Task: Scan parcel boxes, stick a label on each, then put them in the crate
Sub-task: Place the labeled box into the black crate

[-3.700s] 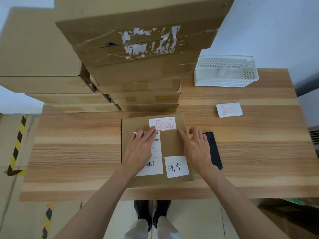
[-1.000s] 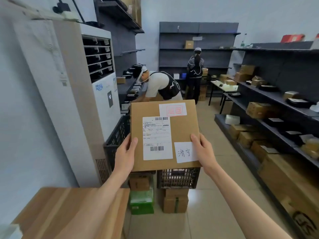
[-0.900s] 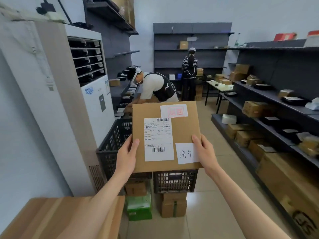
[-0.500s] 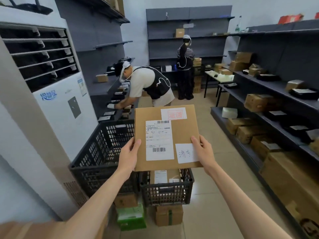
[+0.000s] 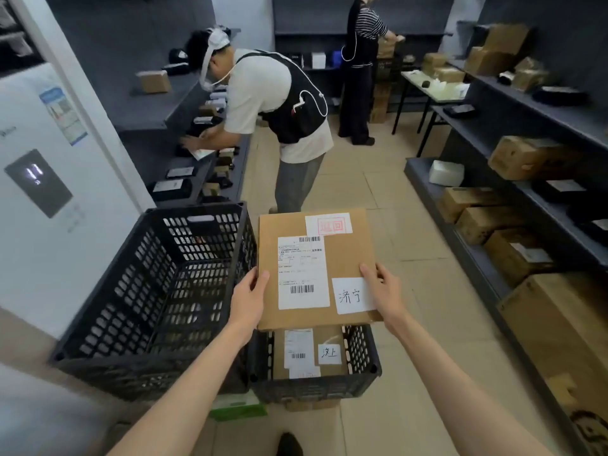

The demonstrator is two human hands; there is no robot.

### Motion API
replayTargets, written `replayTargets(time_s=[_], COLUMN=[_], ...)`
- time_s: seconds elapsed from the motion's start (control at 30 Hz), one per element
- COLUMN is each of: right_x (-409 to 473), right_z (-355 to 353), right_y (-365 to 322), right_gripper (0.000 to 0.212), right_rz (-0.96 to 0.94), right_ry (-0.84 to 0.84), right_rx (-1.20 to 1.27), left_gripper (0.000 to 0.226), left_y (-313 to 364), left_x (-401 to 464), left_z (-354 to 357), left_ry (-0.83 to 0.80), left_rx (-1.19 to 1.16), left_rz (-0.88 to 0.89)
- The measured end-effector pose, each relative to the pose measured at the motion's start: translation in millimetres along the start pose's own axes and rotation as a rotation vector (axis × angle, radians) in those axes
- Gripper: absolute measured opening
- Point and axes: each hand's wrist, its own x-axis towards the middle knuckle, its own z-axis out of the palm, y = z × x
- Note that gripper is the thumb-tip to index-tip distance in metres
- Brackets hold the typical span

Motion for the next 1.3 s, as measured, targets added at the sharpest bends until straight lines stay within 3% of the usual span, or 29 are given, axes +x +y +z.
replayTargets(time_s=[0.13, 0.23, 0.37, 0.57, 1.03, 1.3], right_x=[43, 63, 77, 88, 94, 91], right_z=[22, 33, 42, 50, 65, 67], right_y=[41, 71, 114, 172, 287, 302], right_gripper=[0.026, 0.016, 0.027, 0.024, 0.041, 0.038], right_rz=[0.154, 0.232, 0.310, 0.430, 0.574, 0.590], right_ry=[-0.009, -0.021, -0.056, -0.046, -0.071, -0.027], right_rx=[-0.035, -0.044, -0.083, -0.128, -0.256, -0.275], left_gripper=[0.054, 0.056, 0.054, 0.051, 0.044, 0.053], left_y=[-38, -72, -115, -169, -263, -278], left_x=[53, 82, 98, 103, 102, 99], left_z=[10, 18, 31, 55, 79, 76], left_ry=[-0.039, -0.054, -0.047, -0.005, 0.011, -0.016], left_rx=[0.038, 0.069, 0.100, 0.130, 0.276, 0.284], left_rz=[-0.149, -0.259, -0.383, -0.485, -0.591, -0.578])
